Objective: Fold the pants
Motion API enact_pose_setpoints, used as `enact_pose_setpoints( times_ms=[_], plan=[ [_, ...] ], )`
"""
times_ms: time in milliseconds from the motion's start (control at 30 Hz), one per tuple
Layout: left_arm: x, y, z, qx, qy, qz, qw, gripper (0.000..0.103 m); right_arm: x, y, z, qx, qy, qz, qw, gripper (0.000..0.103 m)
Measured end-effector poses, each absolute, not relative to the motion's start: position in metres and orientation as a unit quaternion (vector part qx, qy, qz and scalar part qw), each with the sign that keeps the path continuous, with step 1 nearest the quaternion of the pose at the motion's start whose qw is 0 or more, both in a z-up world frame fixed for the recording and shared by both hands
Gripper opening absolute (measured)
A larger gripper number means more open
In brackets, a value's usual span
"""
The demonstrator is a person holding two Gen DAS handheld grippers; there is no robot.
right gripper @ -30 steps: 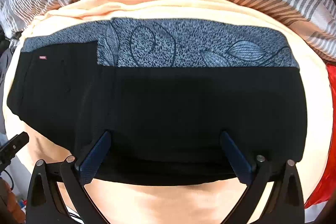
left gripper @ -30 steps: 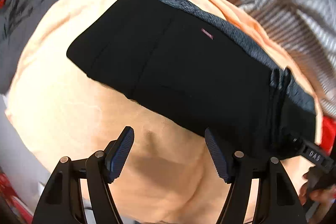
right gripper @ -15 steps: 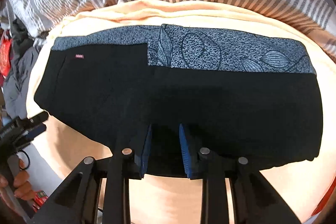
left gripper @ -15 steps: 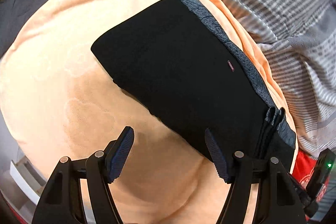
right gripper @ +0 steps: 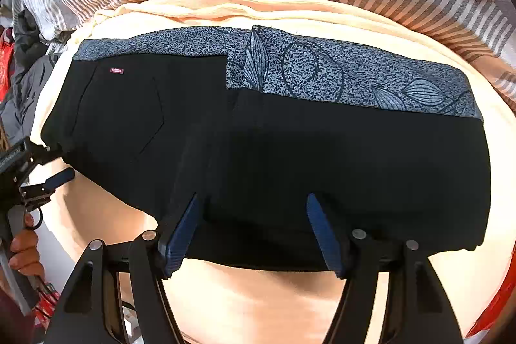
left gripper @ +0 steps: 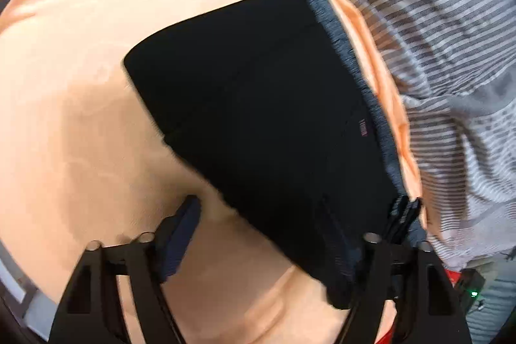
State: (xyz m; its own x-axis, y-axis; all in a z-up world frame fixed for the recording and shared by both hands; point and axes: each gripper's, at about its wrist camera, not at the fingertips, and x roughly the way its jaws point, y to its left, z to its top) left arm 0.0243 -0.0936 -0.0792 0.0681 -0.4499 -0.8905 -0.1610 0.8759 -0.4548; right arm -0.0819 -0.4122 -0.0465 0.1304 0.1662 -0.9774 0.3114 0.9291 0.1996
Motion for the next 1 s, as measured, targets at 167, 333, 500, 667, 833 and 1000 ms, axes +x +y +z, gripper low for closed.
enact_pose_setpoints(
  times_ms=[167,333,500,667,833,1000],
  plan=[
    [0.034,-0.100,-0.082,-0.252,0.660,-0.126,0.696,0.081,-0.083,-0.406,-0.049,0.167,0.655,-0.043,0.736,0.078],
    [0.038,-0.102,-0.083,-0.274,0.649,-0.125,0.699,0.087,-0.082,-0.402,-0.050,0.159,0.653,-0.039,0.740,0.081],
    [0.032,-0.103,-0.085,-0.305,0.626,-0.105,0.710,0.093,-0.081,-0.399,-0.051,0.159,0.650,-0.037,0.742,0.081],
    [0.037,-0.109,-0.084,-0.283,0.633,-0.083,0.716,0.084,-0.082,-0.400,-0.051,0.165,0.649,-0.035,0.742,0.081],
    [0.039,-0.106,-0.080,-0.227,0.648,-0.053,0.725,0.035,-0.083,-0.405,-0.049,0.176,0.647,-0.036,0.741,0.081],
    [0.033,-0.129,-0.056,-0.143,0.631,-0.063,0.760,0.028,-0.084,-0.417,-0.043,0.198,0.645,-0.043,0.737,0.063]
  ],
)
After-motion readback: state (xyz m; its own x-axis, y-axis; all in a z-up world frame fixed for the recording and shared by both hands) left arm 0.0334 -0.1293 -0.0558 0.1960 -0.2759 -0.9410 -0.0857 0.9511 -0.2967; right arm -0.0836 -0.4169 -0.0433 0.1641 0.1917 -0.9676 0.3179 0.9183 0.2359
